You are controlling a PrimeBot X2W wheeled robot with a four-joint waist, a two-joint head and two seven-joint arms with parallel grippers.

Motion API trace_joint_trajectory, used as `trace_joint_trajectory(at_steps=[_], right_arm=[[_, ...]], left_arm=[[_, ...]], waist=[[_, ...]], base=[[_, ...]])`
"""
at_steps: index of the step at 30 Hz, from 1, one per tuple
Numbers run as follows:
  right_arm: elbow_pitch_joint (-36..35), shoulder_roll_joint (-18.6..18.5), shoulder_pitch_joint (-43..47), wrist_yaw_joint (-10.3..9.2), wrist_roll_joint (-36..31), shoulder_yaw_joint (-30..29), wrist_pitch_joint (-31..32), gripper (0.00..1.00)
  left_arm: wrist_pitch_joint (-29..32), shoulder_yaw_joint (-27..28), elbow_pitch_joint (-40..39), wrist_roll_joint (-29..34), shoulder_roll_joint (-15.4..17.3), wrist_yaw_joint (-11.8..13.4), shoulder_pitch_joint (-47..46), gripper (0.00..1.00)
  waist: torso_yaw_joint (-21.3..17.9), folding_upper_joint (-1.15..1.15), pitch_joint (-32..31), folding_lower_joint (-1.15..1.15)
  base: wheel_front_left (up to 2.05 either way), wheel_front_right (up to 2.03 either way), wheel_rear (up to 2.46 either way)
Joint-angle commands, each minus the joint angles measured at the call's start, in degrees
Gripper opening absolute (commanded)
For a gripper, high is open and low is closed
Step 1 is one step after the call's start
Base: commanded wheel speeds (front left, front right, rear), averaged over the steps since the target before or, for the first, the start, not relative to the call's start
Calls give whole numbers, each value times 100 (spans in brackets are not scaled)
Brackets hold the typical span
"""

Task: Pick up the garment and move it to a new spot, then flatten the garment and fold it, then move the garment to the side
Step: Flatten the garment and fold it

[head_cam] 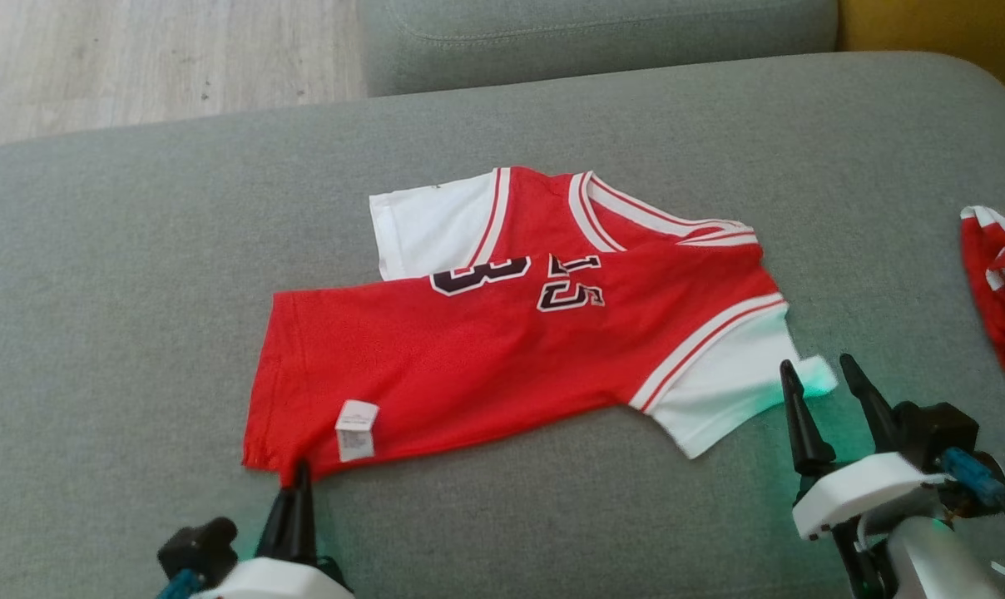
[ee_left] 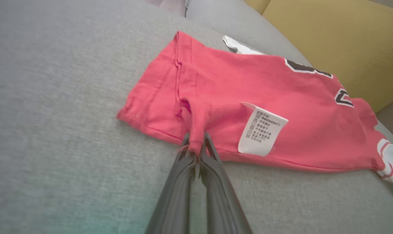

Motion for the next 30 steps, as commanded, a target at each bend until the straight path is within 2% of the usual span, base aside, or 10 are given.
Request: trace_joint_trajectory(at_steps=[1, 4, 5, 6, 7, 16, 22, 30], right_arm=[[-156, 1, -126, -4, -13, 87, -38, 100], [-144, 51, -124, -4, -16, 88, -38, 100], [-151, 77, -125, -4, -29, 89, -38, 100], [-181, 101, -126, -4, -50, 73, -38, 100], [-218, 124, -126, -4, -57, 37, -38, 100], [-933, 425, 0, -4, -285, -309, -38, 100], [-1064, 577, 183, -4, -510, -476, -38, 100], [-674, 648, 271, -4, -541, -50, -38, 100]], left_arm=[[-48, 332, -181, 118, 22, 56, -108, 0], [-48, 483, -201, 265, 22, 70, -32, 0], [-48, 532, -208, 315, 22, 90, -23, 11], [-48, 587, -220, 350, 22, 116, -12, 44], [-48, 640, -221, 399, 22, 150, 1, 100], [-48, 1011, -995, 1467, 22, 675, 294, 100], [-48, 955, -1283, 1920, 22, 794, 487, 100], [-48, 926, -1300, 1952, 22, 839, 676, 100]], waist=[[23, 0, -28, 0], [49, 0, -70, 0], [51, 0, -92, 0], [47, 0, -125, 0], [39, 0, -161, 0], [-79, 0, -477, 0], [-80, 0, -606, 0], [-60, 0, -719, 0]], base=[[0, 0, 0], [0, 0, 0], [0, 0, 0], [0, 0, 0], [0, 0, 0], [0, 0, 0], [0, 0, 0], [0, 0, 0]])
